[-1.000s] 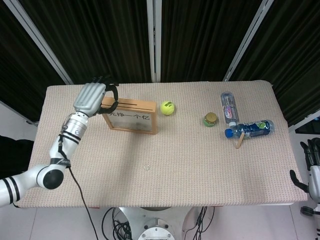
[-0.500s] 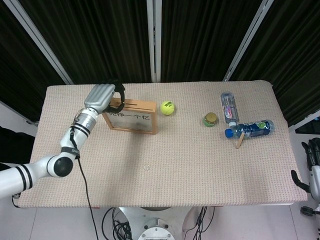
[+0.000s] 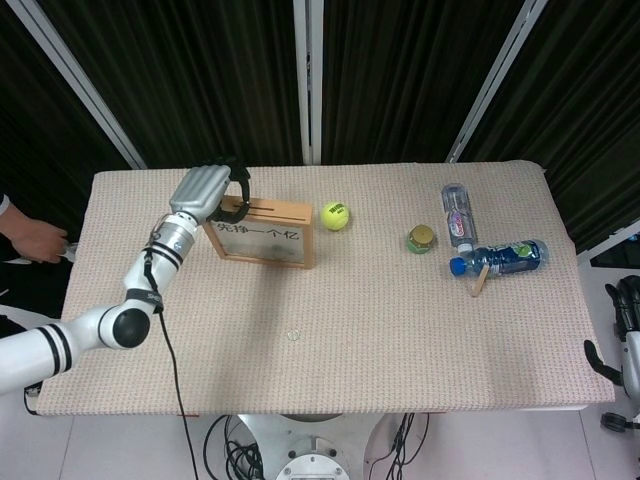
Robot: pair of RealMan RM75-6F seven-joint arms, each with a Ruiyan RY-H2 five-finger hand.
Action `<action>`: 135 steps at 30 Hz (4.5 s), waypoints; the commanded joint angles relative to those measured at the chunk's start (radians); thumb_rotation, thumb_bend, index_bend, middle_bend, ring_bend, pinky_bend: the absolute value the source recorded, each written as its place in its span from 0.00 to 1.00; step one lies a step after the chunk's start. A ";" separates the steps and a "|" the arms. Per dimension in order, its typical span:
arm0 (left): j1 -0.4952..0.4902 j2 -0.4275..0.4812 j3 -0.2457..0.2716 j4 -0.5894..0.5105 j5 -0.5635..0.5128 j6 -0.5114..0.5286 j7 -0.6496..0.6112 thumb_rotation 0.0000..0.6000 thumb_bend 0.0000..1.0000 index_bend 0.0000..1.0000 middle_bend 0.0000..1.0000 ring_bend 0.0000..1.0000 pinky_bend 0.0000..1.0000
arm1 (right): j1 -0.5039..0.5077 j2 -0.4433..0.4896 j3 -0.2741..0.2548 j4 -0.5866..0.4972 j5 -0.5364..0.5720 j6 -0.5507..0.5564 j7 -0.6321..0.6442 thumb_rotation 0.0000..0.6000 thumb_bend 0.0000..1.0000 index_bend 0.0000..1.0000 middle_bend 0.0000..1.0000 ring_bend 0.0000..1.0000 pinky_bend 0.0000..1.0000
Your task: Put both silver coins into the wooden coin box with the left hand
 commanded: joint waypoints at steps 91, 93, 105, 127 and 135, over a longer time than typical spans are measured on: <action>0.524 -0.557 0.371 0.381 1.139 0.534 -0.325 1.00 0.28 0.25 0.17 0.08 0.18 | 0.007 -0.012 -0.008 0.002 0.007 -0.026 -0.010 1.00 0.29 0.00 0.00 0.00 0.00; 0.519 -0.574 0.375 0.398 1.141 0.529 -0.335 1.00 0.28 0.28 0.17 0.08 0.18 | 0.008 -0.012 -0.007 0.006 0.010 -0.029 -0.006 1.00 0.29 0.00 0.00 0.00 0.00; 0.480 -0.664 0.372 0.491 1.126 0.475 -0.382 1.00 0.28 0.32 0.17 0.08 0.17 | 0.008 -0.008 -0.004 0.007 0.010 -0.028 0.004 1.00 0.29 0.00 0.00 0.00 0.00; 0.470 -0.711 0.383 0.566 1.097 0.451 -0.415 1.00 0.28 0.36 0.17 0.08 0.17 | 0.008 -0.009 -0.007 0.031 0.018 -0.043 0.026 1.00 0.29 0.00 0.00 0.00 0.00; 0.461 -0.723 0.383 0.581 1.092 0.440 -0.419 1.00 0.28 0.36 0.17 0.08 0.17 | 0.007 -0.007 -0.005 0.032 0.021 -0.042 0.030 1.00 0.29 0.00 0.00 0.00 0.00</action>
